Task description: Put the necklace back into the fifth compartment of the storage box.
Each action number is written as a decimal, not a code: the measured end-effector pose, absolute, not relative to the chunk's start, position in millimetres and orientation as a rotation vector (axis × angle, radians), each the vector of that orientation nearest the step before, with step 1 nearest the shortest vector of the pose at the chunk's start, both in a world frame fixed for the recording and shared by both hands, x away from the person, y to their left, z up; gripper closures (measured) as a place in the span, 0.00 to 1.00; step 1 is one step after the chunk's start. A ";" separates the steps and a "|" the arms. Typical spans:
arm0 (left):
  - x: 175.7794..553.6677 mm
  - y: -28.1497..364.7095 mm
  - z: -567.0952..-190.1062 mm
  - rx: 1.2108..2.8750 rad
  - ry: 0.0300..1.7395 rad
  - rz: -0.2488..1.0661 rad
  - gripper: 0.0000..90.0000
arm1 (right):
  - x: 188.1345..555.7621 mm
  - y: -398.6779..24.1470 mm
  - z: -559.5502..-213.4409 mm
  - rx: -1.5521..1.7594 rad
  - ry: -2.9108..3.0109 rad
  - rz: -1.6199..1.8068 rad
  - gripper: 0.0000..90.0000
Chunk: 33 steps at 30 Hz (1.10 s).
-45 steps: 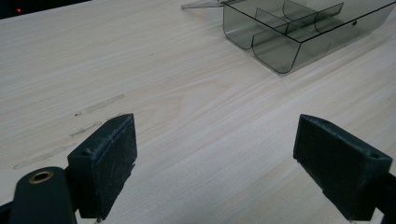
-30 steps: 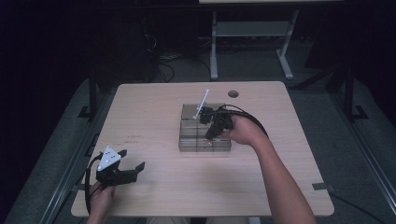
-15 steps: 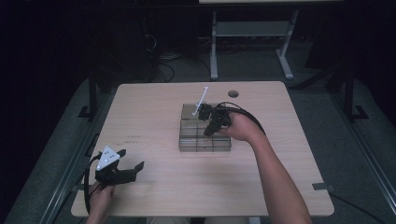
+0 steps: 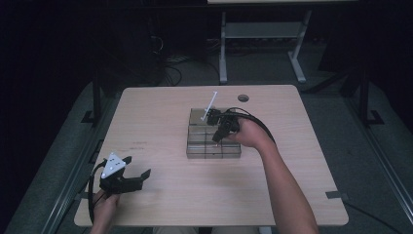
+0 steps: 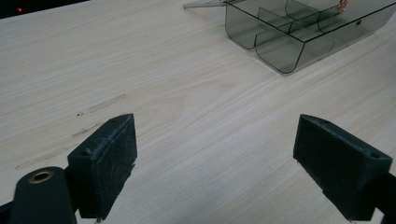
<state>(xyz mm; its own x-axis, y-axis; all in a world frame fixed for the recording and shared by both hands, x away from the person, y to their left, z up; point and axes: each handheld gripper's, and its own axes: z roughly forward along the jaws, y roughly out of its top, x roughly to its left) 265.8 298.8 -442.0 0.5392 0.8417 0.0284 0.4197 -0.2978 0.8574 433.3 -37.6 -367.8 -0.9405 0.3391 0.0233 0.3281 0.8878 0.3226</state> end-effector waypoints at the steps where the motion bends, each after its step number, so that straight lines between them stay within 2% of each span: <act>1: 265.6 298.9 -442.0 1.914 1.029 0.617 0.14 | 434.0 -37.9 -369.8 0.533 3.020 0.506 0.95; 33: 265.4 298.0 -441.5 1.902 1.026 0.614 0.14 | 441.2 -32.9 -403.3 0.599 3.059 0.467 0.95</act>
<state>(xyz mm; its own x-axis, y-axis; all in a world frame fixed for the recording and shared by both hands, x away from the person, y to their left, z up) 265.4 298.0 -441.5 0.5393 0.8419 0.0195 0.4155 -0.2862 0.8634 441.2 -32.9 -403.3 -0.9278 0.3672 0.0663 0.3702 0.8840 0.2853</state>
